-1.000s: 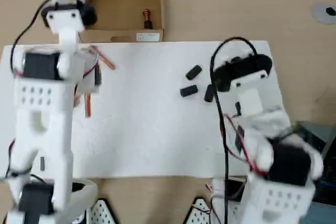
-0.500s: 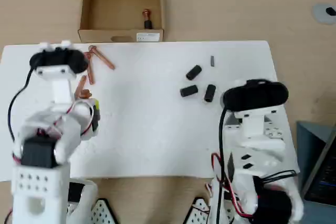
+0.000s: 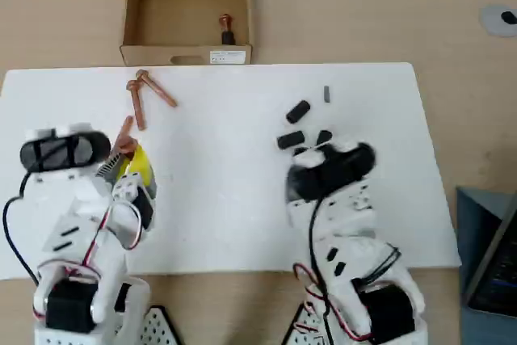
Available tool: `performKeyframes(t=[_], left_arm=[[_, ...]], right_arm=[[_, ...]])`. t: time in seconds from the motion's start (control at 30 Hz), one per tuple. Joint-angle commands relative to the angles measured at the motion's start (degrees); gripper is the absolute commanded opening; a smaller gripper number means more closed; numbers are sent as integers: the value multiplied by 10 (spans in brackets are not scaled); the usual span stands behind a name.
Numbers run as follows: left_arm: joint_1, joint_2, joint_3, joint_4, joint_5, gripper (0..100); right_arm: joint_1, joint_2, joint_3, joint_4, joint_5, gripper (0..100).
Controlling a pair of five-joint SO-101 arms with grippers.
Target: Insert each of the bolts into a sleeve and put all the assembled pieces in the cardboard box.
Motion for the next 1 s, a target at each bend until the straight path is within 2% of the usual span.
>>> performKeyframes(t=[0.0, 0.1, 0.27, 0.43, 0.57, 0.7, 0.97], left_arm=[[42, -26, 4, -15, 4, 2], [77, -22, 4, -28, 15, 2], [127, -22, 3, -75, 106, 2], [163, -21, -25, -85, 155, 2], [167, -21, -49, -85, 182, 2], [167, -21, -63, -91, 212, 2], [170, -21, -58, -108, 215, 2]], right_arm=[[-68, -57, 36, -42, -3, 9], [-110, -72, 65, -63, -3, 9], [-148, -74, 100, -96, -3, 9], [-180, -74, 118, -97, -2, 9], [-199, -74, 123, -104, -1, 9], [-218, -74, 140, -123, 33, 9], [-255, -74, 139, -147, 40, 9]])
